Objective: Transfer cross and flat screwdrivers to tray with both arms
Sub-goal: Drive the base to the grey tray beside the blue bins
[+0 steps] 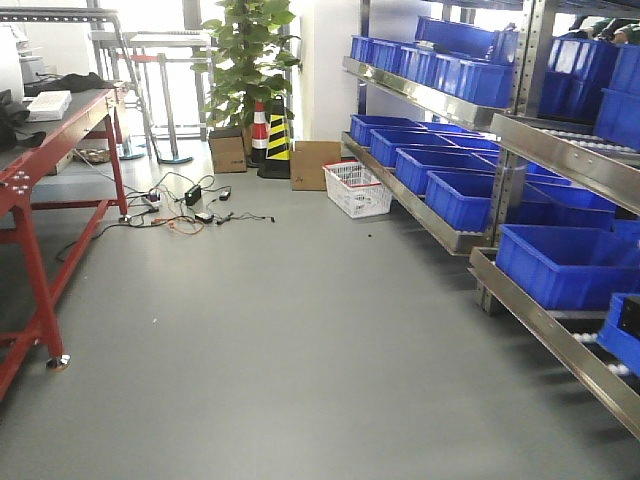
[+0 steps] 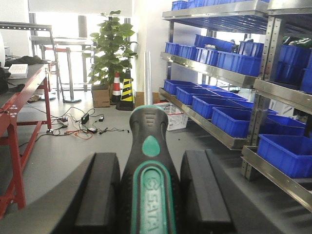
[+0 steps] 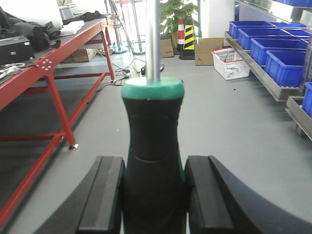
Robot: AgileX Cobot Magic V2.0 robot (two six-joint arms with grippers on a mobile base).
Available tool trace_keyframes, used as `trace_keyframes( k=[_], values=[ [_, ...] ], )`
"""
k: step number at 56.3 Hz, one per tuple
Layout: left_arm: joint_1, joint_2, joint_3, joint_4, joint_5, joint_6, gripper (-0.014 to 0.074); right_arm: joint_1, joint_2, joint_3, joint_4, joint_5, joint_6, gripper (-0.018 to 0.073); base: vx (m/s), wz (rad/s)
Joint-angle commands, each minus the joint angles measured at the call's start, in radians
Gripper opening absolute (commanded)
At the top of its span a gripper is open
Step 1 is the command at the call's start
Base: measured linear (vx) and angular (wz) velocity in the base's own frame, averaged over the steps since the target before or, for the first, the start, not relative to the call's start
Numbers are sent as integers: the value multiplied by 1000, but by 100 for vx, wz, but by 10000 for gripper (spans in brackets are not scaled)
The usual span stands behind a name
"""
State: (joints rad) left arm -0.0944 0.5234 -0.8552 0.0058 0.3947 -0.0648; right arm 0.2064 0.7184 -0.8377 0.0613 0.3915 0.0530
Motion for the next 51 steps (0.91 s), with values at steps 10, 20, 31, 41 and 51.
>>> trace_keyframes(
  k=[10,20,31,41,51],
  values=[
    [1,6,-30,-6,-96,-5,-1,0,-4,-34,-3,-91,-2,-9,61,0],
    [1,6,-30,-6,-95,-5,-1,0,-4,-34,-3,-91,-2,-9,59,-20],
    [1,6,-30,-6,-94,-5,-1,0,-4,-34,-3,-91,-2,-9,55,-48],
    [1,6,-30,-6,-93,-5,-1,0,-4,-34,-3,-91,-2,-9,53,-65],
    [1,6,-30,-6,-93,-5,-1,0,-4,-34,-3,-91,-2,-9,49,-76]
  ],
)
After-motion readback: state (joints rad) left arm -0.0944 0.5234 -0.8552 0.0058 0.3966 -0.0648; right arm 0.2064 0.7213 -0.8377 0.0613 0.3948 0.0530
